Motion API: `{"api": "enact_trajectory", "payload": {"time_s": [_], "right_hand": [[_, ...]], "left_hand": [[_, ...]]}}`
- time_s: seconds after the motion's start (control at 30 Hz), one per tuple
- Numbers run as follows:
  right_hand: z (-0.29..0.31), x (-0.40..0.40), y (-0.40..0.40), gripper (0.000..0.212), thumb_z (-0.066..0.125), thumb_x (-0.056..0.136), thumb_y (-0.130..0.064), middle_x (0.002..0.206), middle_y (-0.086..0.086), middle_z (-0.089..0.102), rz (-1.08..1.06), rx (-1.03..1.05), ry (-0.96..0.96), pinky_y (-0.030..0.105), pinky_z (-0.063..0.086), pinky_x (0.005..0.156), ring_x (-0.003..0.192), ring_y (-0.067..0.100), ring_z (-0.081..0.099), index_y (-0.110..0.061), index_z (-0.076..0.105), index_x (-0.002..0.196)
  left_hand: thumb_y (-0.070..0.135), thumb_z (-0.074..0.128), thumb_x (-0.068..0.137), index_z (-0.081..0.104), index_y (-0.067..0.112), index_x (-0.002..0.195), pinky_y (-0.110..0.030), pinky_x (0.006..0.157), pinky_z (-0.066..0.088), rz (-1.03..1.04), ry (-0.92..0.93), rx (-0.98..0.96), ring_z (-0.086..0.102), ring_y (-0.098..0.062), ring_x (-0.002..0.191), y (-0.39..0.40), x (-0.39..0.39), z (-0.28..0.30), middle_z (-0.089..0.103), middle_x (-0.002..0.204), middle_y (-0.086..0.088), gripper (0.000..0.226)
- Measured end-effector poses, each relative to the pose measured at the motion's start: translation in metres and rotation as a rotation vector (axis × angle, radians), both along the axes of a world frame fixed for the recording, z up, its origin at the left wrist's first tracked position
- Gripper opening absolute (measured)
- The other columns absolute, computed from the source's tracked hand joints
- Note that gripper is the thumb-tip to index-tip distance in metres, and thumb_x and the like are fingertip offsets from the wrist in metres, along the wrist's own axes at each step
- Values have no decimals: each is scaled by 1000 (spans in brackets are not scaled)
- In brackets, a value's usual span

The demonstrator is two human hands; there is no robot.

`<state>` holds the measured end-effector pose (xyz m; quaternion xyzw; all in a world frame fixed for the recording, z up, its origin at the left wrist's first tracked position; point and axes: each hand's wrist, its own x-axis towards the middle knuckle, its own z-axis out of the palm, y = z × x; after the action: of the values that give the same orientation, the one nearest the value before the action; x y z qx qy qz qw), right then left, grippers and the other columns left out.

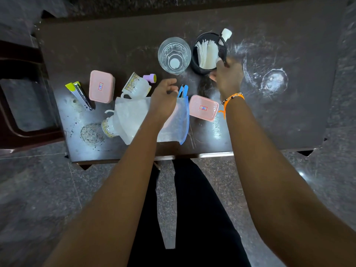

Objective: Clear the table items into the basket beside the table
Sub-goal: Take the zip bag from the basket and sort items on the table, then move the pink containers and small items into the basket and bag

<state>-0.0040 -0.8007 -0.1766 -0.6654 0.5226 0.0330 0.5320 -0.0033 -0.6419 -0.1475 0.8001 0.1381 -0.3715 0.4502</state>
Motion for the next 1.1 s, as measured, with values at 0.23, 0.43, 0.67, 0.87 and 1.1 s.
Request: {"api": "enact_trajectory", "payload": {"time_s": [0.23, 0.43, 0.67, 0.87, 1.1], "right_hand": [[4, -35, 15, 9, 47, 92, -12, 80, 9, 57, -98, 34, 59, 25, 53, 51, 54, 14, 51, -12, 51, 84], [10, -62, 76, 27, 41, 83, 1, 61, 12, 47, 125, 130, 145, 35, 46, 57, 52, 23, 45, -14, 47, 61], [23, -37, 155, 15, 48, 87, -2, 81, 7, 58, 556, -5, 17, 11, 40, 65, 79, 16, 51, -4, 63, 89], [18, 7, 180, 47, 43, 86, -1, 132, 18, 46, 982, -427, 19, 31, 37, 97, 116, 32, 51, -8, 44, 133], [5, 32, 187, 53, 41, 90, 0, 132, 19, 48, 1291, -572, 204, 38, 40, 100, 118, 37, 52, -18, 37, 139]], "left_hand": [[10, 48, 95, 61, 17, 115, -19, 86, 44, -21, 36, 47, 55, -5, 94, 18, -21, 0, 57, 104, 9, 25], [8, 47, 93, 66, 15, 105, -19, 77, 46, 143, 53, 46, 58, -9, 78, 58, -44, 9, 61, 102, 3, 23], [3, 42, 91, 63, 12, 108, -35, 93, 46, 407, -77, 315, 57, -26, 107, 127, -50, 8, 60, 113, -7, 29], [-2, 47, 85, 46, 11, 127, -33, 106, 37, 432, 31, 483, 45, -29, 123, 176, -40, -15, 42, 136, -15, 44], [-12, 49, 80, 42, 11, 136, -40, 104, 35, -189, -136, 418, 42, -36, 121, 196, -31, -27, 34, 142, -14, 60]]}}
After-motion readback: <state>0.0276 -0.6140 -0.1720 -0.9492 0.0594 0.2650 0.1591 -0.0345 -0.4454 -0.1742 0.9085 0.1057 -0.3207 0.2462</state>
